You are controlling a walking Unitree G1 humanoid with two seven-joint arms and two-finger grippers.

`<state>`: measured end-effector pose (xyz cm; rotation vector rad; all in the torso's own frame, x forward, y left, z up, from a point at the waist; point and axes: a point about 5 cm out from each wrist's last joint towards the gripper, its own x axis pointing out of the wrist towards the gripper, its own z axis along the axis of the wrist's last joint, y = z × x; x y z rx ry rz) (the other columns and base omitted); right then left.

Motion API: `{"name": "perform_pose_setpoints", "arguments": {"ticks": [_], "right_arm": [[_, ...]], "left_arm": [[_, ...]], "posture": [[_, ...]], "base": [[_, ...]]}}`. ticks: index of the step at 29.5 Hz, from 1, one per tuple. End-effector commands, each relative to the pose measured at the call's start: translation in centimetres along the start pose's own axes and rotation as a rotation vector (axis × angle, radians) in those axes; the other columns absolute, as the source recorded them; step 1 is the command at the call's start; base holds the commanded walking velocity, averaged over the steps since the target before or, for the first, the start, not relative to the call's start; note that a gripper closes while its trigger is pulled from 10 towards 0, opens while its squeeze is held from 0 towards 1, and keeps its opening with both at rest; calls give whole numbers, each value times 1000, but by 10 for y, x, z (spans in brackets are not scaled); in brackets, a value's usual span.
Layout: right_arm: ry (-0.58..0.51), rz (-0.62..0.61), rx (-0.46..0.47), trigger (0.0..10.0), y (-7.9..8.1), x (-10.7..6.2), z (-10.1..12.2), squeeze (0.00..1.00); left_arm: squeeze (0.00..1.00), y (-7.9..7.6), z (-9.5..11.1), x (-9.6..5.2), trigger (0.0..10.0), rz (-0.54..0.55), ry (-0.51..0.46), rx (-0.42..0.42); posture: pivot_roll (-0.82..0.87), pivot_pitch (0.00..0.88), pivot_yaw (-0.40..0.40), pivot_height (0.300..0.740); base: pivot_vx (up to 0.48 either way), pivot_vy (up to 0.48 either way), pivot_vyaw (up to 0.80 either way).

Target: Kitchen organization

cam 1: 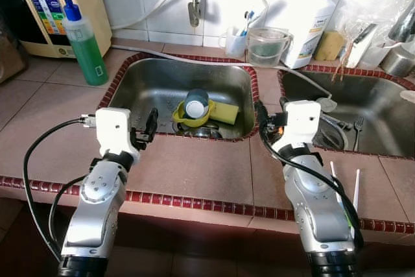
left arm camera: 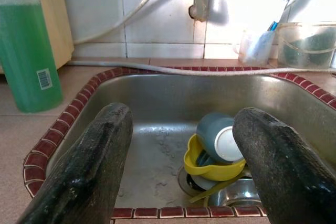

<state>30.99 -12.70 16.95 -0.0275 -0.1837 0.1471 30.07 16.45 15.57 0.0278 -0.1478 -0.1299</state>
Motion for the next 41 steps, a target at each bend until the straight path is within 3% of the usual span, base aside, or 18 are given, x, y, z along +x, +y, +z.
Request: {"name": "perform_pose_setpoints", "arguments": {"ticks": [1,41], "right_arm": [[19,11,-9,10000,0,-2,-5,0],[39,34,-16,10000,2,-11,-11,0]], "left_arm": [[0,-1,5,-1,10000,-9,-25,11],[0,-5,2,-3,10000,-43,-14,0]], "posture": [[18,40,-19,740],[6,17,-18,740]], "base": [[0,-247,0],[0,-281,0]]}}
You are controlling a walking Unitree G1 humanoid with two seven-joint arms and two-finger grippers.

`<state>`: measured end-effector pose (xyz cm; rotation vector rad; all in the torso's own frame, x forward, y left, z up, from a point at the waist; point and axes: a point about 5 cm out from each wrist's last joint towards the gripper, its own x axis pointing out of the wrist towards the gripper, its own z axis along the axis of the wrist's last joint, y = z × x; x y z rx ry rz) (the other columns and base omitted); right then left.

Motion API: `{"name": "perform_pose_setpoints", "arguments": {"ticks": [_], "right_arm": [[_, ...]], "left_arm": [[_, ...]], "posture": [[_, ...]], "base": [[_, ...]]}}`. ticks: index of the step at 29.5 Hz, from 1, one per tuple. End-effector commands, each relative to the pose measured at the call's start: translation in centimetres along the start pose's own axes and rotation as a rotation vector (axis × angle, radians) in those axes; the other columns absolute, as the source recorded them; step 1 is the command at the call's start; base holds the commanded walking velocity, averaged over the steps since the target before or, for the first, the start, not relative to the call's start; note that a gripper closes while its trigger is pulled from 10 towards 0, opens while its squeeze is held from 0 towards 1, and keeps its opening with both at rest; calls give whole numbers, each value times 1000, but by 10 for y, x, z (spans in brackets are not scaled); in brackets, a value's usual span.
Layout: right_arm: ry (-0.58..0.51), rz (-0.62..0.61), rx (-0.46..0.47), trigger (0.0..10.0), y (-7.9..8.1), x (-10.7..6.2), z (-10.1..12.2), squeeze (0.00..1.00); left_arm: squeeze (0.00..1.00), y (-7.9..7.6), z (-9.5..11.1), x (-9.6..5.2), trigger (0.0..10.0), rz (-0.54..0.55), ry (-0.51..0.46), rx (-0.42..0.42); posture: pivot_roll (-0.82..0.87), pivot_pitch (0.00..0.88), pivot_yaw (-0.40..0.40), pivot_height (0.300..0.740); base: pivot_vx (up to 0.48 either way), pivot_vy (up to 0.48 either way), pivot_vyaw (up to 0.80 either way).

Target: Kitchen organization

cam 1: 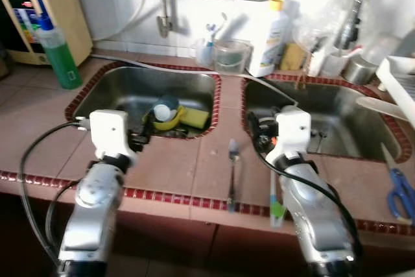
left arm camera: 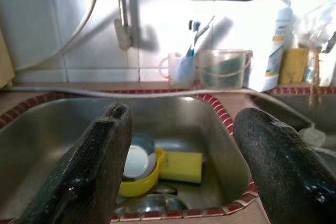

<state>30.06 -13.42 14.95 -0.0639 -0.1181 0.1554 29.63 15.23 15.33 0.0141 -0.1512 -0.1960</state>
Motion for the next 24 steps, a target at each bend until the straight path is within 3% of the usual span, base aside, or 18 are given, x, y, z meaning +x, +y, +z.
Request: {"name": "perform_pose_setpoints", "arguments": {"ticks": [1,8,18,24], "right_arm": [[-30,21,14,10000,7,2,8,0],[-28,19,14,10000,7,2,7,0],[-28,21,13,10000,7,1,7,0],[-27,27,5,10000,5,0,8,0]], "left_arm": [[0,8,4,0,10000,20,-8,19],[0,7,4,-1,10000,10,-3,21],[0,3,2,-1,10000,-36,6,-16],[0,5,1,-5,10000,-125,32,49]], "posture": [[6,17,-18,740],[6,18,-17,740],[6,21,-18,740],[6,32,-23,740]], "base": [[0,-300,0],[0,-298,0],[0,0,0],[0,0,0]]}}
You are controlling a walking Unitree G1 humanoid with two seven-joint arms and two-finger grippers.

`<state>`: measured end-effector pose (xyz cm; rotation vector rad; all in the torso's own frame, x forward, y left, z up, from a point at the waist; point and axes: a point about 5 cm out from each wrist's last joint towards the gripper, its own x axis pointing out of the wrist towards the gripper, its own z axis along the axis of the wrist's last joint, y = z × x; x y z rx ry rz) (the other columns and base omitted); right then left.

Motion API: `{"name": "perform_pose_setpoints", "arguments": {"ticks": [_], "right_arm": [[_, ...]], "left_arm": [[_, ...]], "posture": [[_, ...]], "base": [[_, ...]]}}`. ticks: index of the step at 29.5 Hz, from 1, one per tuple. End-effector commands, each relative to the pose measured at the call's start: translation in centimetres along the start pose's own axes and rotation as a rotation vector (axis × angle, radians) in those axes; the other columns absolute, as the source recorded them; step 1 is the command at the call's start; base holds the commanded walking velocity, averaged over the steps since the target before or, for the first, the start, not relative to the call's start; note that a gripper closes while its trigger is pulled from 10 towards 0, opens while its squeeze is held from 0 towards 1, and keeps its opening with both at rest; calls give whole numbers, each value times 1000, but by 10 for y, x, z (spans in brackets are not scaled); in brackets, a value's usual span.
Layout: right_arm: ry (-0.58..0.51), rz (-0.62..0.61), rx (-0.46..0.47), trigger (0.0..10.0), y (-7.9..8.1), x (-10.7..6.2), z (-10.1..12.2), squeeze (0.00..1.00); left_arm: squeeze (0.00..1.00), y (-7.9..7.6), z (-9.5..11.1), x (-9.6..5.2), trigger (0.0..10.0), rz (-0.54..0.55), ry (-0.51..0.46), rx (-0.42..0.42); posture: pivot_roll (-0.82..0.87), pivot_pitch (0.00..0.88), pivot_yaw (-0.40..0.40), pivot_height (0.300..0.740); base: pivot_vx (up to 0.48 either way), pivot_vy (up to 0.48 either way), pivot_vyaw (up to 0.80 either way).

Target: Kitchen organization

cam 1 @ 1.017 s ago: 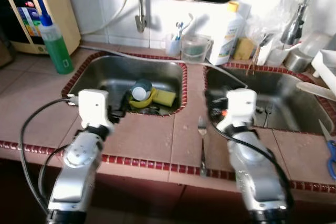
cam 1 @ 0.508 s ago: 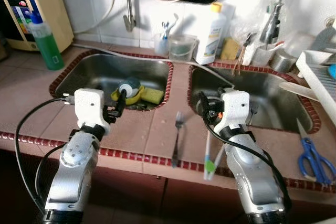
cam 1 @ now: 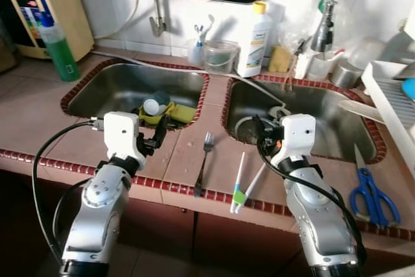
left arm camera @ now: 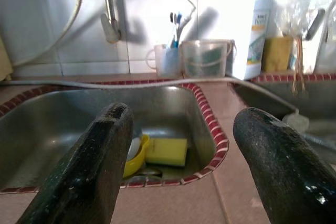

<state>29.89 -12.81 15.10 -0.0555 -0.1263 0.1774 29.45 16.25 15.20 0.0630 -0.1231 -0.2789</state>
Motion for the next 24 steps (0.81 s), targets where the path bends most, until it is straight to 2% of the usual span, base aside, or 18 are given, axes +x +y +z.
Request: {"name": "perform_pose_setpoints", "arguments": {"ticks": [1,11,16,19,24], "right_arm": [[-18,8,-6,10000,-2,0,6,0],[-2,49,-14,10000,-2,-7,2,0],[13,36,-14,10000,-4,-8,-1,0],[12,42,-14,10000,-3,-7,0,0],[10,43,-17,10000,-2,-6,1,0]], "left_arm": [[0,-4,2,-1,10000,-54,2,23],[0,-7,-1,-14,10000,-189,33,111],[0,-6,-4,-15,10000,-157,42,106],[0,-13,-4,-16,10000,-177,40,123],[0,-17,-3,-16,10000,-187,31,127]], "posture": [[5,33,-23,740],[3,53,-15,740],[1,59,-14,740],[3,62,-14,740],[1,66,-14,740]], "base": [[0,0,0],[0,0,0],[0,0,0],[0,0,0],[0,0,0]]}}
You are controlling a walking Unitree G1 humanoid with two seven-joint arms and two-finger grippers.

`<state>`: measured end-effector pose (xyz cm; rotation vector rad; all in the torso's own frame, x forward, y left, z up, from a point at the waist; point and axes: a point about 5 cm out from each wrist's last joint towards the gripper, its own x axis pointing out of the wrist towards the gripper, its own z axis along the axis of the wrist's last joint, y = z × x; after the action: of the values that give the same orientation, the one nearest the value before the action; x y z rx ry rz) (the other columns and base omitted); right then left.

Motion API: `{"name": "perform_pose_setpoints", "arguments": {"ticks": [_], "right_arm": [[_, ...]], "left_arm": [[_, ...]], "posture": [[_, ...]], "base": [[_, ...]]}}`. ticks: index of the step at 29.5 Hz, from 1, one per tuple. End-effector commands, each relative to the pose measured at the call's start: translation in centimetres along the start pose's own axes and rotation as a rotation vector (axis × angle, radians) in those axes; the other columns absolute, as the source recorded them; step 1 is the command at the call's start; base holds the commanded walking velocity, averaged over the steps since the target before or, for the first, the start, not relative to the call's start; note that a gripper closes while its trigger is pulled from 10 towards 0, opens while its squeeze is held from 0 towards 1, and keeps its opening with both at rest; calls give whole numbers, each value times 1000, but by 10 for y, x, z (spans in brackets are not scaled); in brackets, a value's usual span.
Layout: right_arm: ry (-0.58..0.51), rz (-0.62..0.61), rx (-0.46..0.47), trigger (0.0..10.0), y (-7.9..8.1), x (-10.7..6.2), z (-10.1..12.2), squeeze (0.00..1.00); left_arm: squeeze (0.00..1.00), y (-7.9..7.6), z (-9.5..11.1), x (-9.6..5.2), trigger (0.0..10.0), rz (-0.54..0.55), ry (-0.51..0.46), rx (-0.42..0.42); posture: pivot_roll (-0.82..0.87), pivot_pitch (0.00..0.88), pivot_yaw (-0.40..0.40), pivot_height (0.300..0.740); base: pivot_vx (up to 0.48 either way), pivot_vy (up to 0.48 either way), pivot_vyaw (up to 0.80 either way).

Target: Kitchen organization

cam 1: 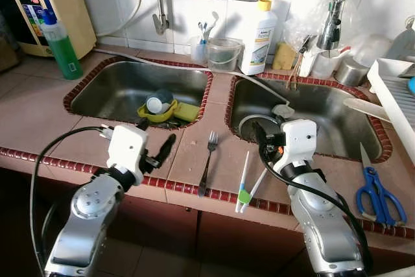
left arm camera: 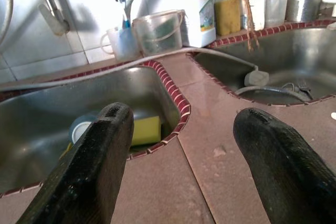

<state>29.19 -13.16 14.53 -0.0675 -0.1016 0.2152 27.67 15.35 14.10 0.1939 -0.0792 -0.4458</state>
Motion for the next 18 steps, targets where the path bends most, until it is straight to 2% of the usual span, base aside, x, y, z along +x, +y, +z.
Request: {"name": "perform_pose_setpoints", "arguments": {"ticks": [1,4,16,18], "right_arm": [[-15,3,-9,10000,-1,2,6,0],[-15,2,-8,10000,0,1,6,0],[-10,-5,-3,10000,0,-1,5,0],[-9,-5,-1,10000,0,-2,5,0]], "left_arm": [[0,-2,5,0,10000,-10,-22,19],[0,-1,6,0,10000,-10,-24,16],[0,-1,7,1,10000,-17,-21,11],[0,-1,6,2,10000,-16,-20,-17]], "posture": [[0,66,-13,740],[0,68,-12,740],[-5,68,-3,740],[-5,67,-3,740]], "base": [[0,0,0],[0,-180,0],[0,-464,0],[0,0,0]]}}
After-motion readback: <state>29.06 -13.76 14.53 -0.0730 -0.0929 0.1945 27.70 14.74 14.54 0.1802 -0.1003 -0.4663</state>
